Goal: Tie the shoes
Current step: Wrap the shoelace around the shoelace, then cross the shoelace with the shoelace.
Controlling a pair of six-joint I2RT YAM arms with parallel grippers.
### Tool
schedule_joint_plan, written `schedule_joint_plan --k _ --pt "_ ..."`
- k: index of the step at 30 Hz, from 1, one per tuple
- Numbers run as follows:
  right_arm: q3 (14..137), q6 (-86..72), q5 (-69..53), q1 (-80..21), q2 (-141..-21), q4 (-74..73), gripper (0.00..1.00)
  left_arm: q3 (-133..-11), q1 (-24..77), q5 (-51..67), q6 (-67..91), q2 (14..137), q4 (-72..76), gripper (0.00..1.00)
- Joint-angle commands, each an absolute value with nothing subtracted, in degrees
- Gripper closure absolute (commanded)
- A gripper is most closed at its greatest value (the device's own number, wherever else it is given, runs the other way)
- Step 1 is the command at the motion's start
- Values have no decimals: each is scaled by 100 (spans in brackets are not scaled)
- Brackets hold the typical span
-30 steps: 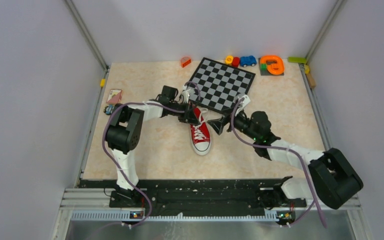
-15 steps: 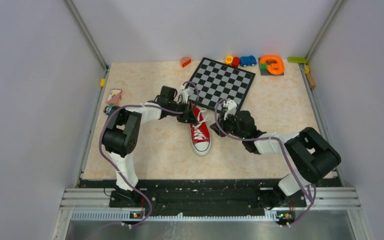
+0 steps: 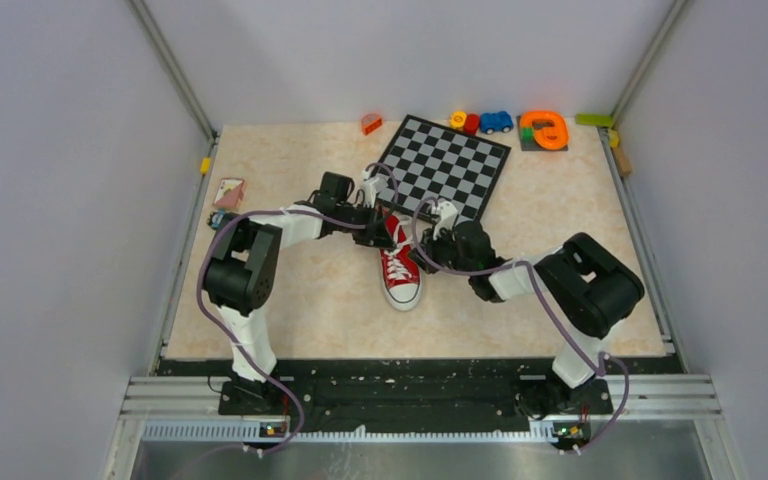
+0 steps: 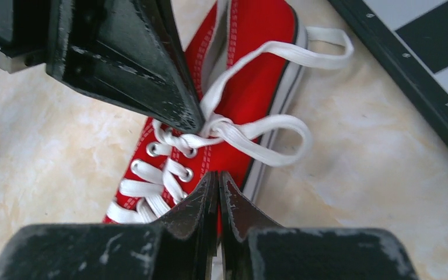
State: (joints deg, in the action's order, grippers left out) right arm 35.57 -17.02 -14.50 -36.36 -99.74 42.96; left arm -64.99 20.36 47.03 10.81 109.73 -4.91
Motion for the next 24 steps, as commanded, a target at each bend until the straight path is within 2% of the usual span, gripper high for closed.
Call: schedule_joint_plan --k 1,13,24 --pt "3916 -1959 -1536 -3924 -10211 4826 94 -6470 2021 4544 853 10739 -771 100" --pt "4151 -2033 -1374 -3977 -10488 4673 91 -6560 2021 4530 781 10811 -951 100" --pt "4096 -2258 -1208 -3966 -10353 4960 72 -6675 2032 4606 708 10946 -1116 100"
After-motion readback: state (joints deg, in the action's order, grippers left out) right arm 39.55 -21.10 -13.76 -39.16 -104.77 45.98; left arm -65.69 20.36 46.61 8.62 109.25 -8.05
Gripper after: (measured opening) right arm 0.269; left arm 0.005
